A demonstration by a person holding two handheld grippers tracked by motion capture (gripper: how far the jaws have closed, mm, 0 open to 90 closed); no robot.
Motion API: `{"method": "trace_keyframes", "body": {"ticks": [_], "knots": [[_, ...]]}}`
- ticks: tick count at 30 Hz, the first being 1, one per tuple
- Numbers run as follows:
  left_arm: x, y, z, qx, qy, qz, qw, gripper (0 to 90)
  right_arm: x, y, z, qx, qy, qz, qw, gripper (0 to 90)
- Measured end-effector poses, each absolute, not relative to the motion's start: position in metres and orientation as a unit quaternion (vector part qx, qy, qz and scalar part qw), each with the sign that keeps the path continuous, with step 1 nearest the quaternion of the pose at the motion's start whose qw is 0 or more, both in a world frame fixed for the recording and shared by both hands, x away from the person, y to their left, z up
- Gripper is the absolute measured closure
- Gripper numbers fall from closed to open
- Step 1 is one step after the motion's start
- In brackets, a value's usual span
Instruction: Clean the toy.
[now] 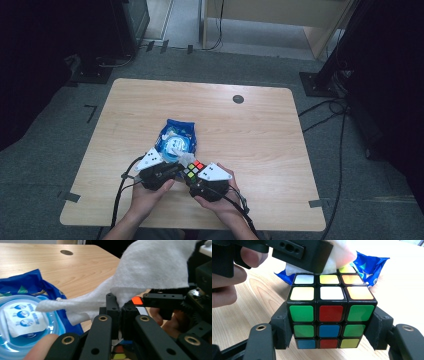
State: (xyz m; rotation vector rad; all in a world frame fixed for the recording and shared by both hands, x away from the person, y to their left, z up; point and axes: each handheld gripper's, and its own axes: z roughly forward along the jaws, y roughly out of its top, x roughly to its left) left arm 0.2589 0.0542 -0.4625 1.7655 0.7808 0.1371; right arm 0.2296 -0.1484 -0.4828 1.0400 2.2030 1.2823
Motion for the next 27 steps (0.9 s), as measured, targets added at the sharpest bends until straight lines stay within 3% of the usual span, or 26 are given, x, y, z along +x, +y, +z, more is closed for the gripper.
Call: {"method": "trace_keyframes", "body": {"ticks": [6,11,20,27], "knots": [[0.246,0.036,-0.462,0.765,0.292,0.059,0.571,86.6,0.229,-0.146,-0.484,0.371,0.786,0.454,0.197,34.6],[0.257,0.054,-0.462,0.746,0.346,0.096,0.561,87.2,0.231,-0.156,-0.480,0.382,0.777,0.459,0.202,34.6],[0.249,0.039,-0.465,0.751,0.311,0.067,0.578,83.3,0.231,-0.150,-0.483,0.375,0.783,0.454,0.200,34.6],[0.271,0.066,-0.470,0.742,0.387,0.099,0.539,85.9,0.232,-0.163,-0.476,0.384,0.771,0.462,0.210,34.6]]}}
